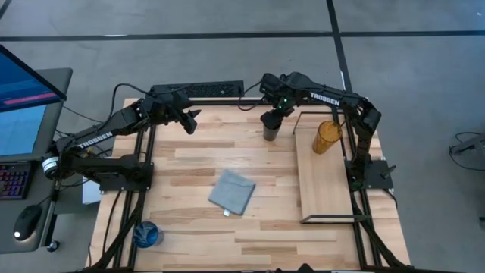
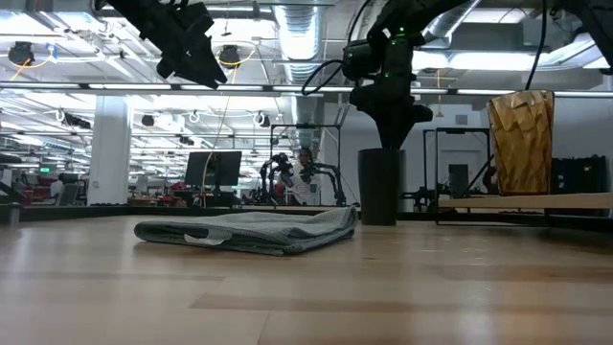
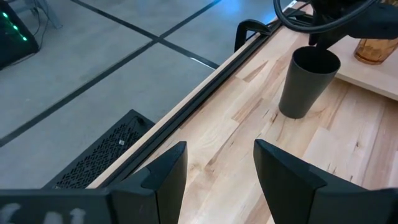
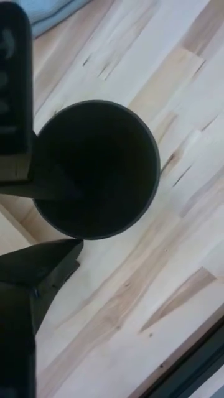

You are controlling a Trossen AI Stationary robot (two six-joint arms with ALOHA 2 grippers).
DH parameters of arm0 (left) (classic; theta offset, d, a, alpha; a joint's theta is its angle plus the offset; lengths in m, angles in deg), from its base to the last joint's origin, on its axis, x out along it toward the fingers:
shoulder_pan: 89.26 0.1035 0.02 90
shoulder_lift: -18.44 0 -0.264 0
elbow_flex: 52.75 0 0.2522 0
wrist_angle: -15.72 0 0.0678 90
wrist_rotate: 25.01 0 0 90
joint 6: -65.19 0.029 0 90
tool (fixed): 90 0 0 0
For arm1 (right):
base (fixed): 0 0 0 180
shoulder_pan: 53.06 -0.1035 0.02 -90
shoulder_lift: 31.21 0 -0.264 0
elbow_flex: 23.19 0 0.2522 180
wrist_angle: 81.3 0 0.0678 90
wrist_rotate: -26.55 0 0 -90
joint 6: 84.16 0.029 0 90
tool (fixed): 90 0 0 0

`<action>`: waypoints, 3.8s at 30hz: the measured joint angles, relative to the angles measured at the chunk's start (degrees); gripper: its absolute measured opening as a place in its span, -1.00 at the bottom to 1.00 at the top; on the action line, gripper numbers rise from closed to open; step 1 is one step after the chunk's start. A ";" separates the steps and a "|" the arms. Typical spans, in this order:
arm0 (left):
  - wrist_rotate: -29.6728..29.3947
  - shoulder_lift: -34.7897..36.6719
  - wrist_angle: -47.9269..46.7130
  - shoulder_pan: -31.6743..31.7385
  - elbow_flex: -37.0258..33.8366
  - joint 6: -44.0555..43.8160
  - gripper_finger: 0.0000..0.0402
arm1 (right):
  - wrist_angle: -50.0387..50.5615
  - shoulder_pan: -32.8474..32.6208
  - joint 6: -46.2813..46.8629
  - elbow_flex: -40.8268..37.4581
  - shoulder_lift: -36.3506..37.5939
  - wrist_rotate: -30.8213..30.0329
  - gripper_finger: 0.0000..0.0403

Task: Stack small to large cups/mugs on shelf
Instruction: Put the black cup on the shelf

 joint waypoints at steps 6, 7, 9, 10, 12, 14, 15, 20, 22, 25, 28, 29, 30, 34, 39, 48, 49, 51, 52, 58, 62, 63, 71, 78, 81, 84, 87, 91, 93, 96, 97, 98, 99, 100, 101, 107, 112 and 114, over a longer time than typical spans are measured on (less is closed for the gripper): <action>0.01 0.00 0.02 -0.02 0.00 0.00 -0.11 | -0.20 0.13 -0.10 0.17 -0.99 -0.72 -0.32; 0.03 0.00 0.02 0.00 0.00 0.00 -0.11 | -0.36 0.23 -0.41 0.16 -1.64 -0.92 -0.32; 0.20 0.00 0.00 -0.02 0.00 0.00 -0.11 | -0.92 0.26 -0.49 -0.11 -3.04 -0.46 -0.32; 0.22 0.00 0.00 -0.02 0.00 0.00 -0.11 | -0.24 0.24 -0.51 -0.20 -3.26 -0.46 -0.32; 0.22 0.00 -0.01 -0.01 0.00 0.00 -0.11 | -0.50 0.02 -0.54 0.07 -3.02 -0.44 -0.32; 0.22 0.00 -0.02 -0.01 0.00 0.00 -0.11 | -0.56 -0.35 -0.85 0.06 -3.06 -0.44 -0.31; 0.22 0.00 -0.04 0.00 0.00 0.00 -0.11 | -0.30 -0.47 -1.30 -0.07 -3.10 -0.44 -0.31; 0.20 0.00 -0.04 -0.01 0.00 0.61 -0.11 | 0.07 -0.82 -1.50 0.02 -2.70 -0.39 -0.33; 0.20 0.00 -0.04 0.00 0.00 0.61 -0.11 | 0.52 -1.03 -1.78 0.02 -2.71 -0.39 -0.34; 0.22 0.00 -0.04 -0.02 0.00 0.59 -0.11 | 0.38 -1.70 -2.01 0.02 -2.71 0.28 -0.34; 0.21 0.00 -0.03 -0.02 0.00 0.58 -0.11 | -0.29 -2.39 -2.05 0.02 -2.71 1.05 -0.33; 0.22 0.00 -0.04 0.00 0.00 0.56 -0.11 | -0.27 -2.62 -2.07 0.02 -2.71 1.05 -0.34; 0.22 0.00 -0.04 0.00 0.00 0.42 -0.11 | -0.28 -2.77 -2.07 0.02 -2.71 1.06 -0.34; 0.22 0.00 -0.07 -0.02 0.00 -0.04 -0.11 | -0.33 -3.02 -2.08 0.02 -2.71 1.05 -0.34; 0.22 0.01 -0.11 0.00 0.00 -1.34 -0.11 | -0.46 -2.97 -2.05 0.02 -2.71 1.03 -0.34; 0.13 -5.64 0.08 0.00 0.00 -1.75 -0.11 | -0.70 -2.97 -2.08 0.02 -2.71 1.02 -0.34; 0.12 -6.71 0.05 0.00 0.00 -1.97 -0.11 | -0.70 -2.97 -2.08 0.02 -2.71 1.01 -0.34; 0.03 -9.04 0.25 -0.01 0.00 -2.13 -0.11 | -0.70 -2.97 -2.08 0.02 -2.71 1.01 -0.34; -0.04 -10.25 0.38 -0.02 0.00 -2.12 -0.11 | -0.70 -2.97 -2.08 0.02 -2.71 0.98 -0.34; -0.04 -16.82 3.65 -0.01 0.00 -2.89 -0.11 | -0.94 -2.97 -2.10 0.02 -2.71 0.96 -0.34; -0.04 -18.91 6.78 -0.02 -0.04 -5.57 -0.11 | -0.92 -2.97 -3.13 0.02 -2.71 0.96 -0.33; -0.04 -18.97 7.38 0.06 -0.04 -5.98 -0.11 | -0.92 -2.97 -3.17 0.02 -2.71 0.96 -0.33; -3.47 -18.49 9.16 0.17 0.00 -6.78 -0.11 | -1.32 -2.96 -3.56 0.02 -2.71 0.94 -0.34; -9.09 -18.49 7.74 0.20 0.00 -10.75 -0.11 | -2.15 -2.78 -3.73 0.02 -2.71 0.94 -0.34; -6.02 -18.49 5.55 0.22 0.00 -11.21 -0.11 | -2.44 -2.78 -4.50 0.02 -2.71 0.94 -0.34; 0.18 -18.51 3.41 0.21 0.00 -12.73 -0.11 | -3.64 -2.78 -4.57 0.02 -2.71 0.94 -0.34; 1.90 -18.87 2.57 0.06 0.00 -15.10 -0.11 | -5.21 -2.75 -4.63 0.02 -2.71 0.96 -0.34; 3.05 -20.50 2.48 0.04 0.07 -16.70 -0.11 | -7.65 -2.64 -4.69 0.02 -2.71 0.96 -0.34; 6.00 -22.44 2.28 0.09 0.03 -17.88 -0.11 | -8.42 -2.55 -4.66 0.19 -2.71 0.98 -0.34; 9.77 -27.07 2.93 -0.34 0.03 -18.61 -0.11 | -8.49 -2.36 -4.66 1.25 -2.71 1.04 -0.34; 9.92 -28.45 3.32 -0.67 0.00 -19.06 -0.11 | -8.48 -2.31 -4.67 1.47 -2.71 1.01 -0.34; 9.92 -29.82 3.88 -0.99 0.00 -19.43 -0.11 | -8.40 -2.25 -4.78 1.66 -2.71 1.01 -0.34; 10.00 -30.95 5.02 -1.17 0.00 -19.62 -0.11 | -8.22 -2.21 -4.89 1.97 -2.71 0.96 -0.34; 10.54 -31.94 5.84 -1.35 0.00 -19.83 -0.11 | -8.09 -2.03 -4.99 2.36 -2.71 0.96 -0.35; 11.24 -32.91 6.49 -1.61 0.00 -19.99 -0.11 | -8.12 -1.91 -5.03 2.73 -2.71 0.97 -0.35; 13.58 -38.33 14.03 -3.86 0.02 -21.84 -0.11 | -8.27 -0.72 -5.03 3.04 -2.69 0.94 -0.36; 16.31 -42.61 18.61 -6.12 0.30 -25.44 -0.11 | -7.57 0.07 -5.01 3.04 -2.69 0.90 -0.36; 15.48 -44.07 19.83 -7.19 0.64 -26.32 -0.11 | -6.87 0.28 -4.98 3.04 -2.69 0.92 -0.36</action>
